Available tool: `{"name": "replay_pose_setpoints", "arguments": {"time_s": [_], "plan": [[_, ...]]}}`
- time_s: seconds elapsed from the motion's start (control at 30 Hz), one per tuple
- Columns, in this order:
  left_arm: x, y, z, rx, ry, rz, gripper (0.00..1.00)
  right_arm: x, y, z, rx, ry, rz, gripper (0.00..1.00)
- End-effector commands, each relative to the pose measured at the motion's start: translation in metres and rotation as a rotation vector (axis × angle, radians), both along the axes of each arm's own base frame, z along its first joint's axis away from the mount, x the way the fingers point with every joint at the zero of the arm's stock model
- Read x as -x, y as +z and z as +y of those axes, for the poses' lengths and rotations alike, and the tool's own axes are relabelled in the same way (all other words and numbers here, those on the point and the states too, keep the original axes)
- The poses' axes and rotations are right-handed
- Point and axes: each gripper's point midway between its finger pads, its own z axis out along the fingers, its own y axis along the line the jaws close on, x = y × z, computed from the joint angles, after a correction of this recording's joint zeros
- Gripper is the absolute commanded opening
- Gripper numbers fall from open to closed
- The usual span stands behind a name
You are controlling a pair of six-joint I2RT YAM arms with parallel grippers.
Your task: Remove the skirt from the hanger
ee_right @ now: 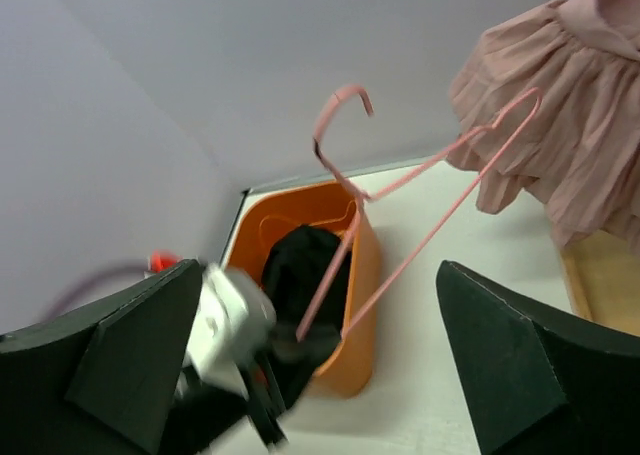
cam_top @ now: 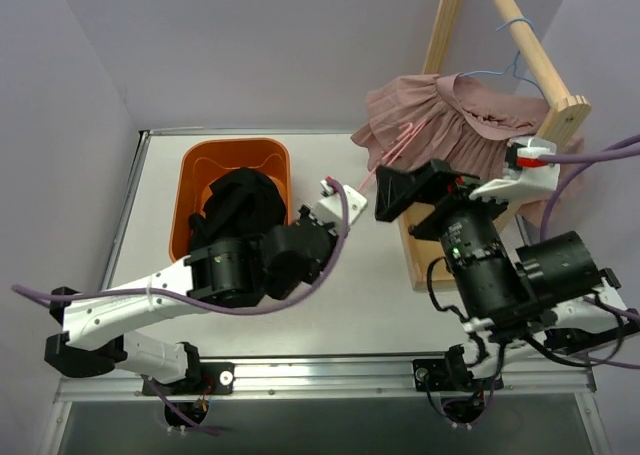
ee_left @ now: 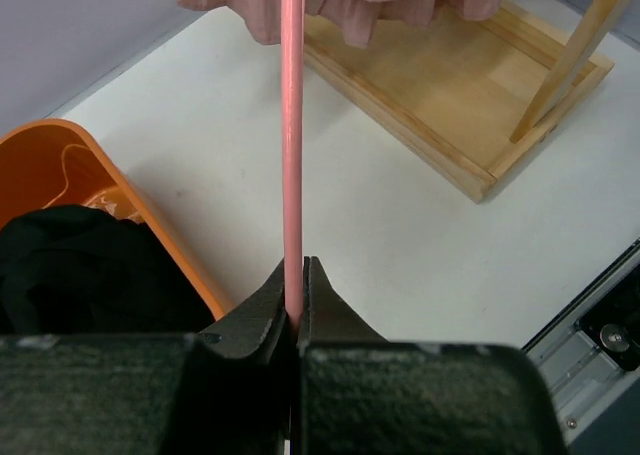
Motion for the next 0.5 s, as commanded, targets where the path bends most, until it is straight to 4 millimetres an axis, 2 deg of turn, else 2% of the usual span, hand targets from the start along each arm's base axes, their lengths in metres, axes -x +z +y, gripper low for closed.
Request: {"name": "replay_pose_setpoints", "arguments": {"time_s": [0.0, 0.07, 0.1, 0.13, 0.17, 0.2, 0.23, 0.27, 0.33, 0.37, 0.4, 0.47], "plan": [[0.015, 0.022, 0.012, 0.104, -0.191, 0.075, 0.02, 0.023, -0.035, -0.038, 0.056, 0.049, 0.201, 1.00], [0.007, 0.016, 0.019, 0.071, -0.209, 0.110, 0.02, 0.034, -0.040, -0.043, 0.051, 0.165, 0.212, 1.00], [0.004, 0.023, 0.022, 0.069, -0.221, 0.107, 0.02, 0.039, -0.048, -0.040, 0.062, 0.194, 0.209, 1.00], [0.005, 0.020, 0.022, 0.052, -0.248, 0.130, 0.02, 0.042, -0.050, -0.039, 0.058, 0.230, 0.205, 1.00], [-0.002, 0.020, 0.025, 0.047, -0.251, 0.138, 0.02, 0.043, -0.052, -0.043, 0.051, 0.266, 0.209, 0.98], [-0.006, 0.019, 0.024, 0.033, -0.263, 0.143, 0.02, 0.056, -0.059, -0.035, 0.087, 0.338, 0.194, 0.95], [-0.010, 0.022, 0.022, 0.041, -0.290, 0.162, 0.02, 0.059, -0.060, -0.033, 0.069, 0.367, 0.191, 0.85], [-0.011, 0.023, 0.021, 0.037, -0.307, 0.170, 0.02, 0.064, -0.061, -0.029, 0.069, 0.388, 0.183, 0.69], [-0.012, 0.033, 0.019, 0.043, -0.342, 0.156, 0.02, 0.074, -0.066, -0.023, 0.164, 0.408, 0.113, 0.17], [-0.007, 0.031, 0.010, 0.044, -0.399, 0.179, 0.02, 0.076, -0.067, -0.018, 0.093, 0.390, 0.126, 0.00], [-0.009, 0.033, 0.009, 0.055, -0.414, 0.188, 0.02, 0.076, -0.073, -0.017, 0.158, 0.377, 0.064, 0.00], [-0.012, 0.042, 0.005, 0.061, -0.462, 0.169, 0.02, 0.080, -0.081, -0.009, 0.156, 0.384, 0.012, 0.00]]}}
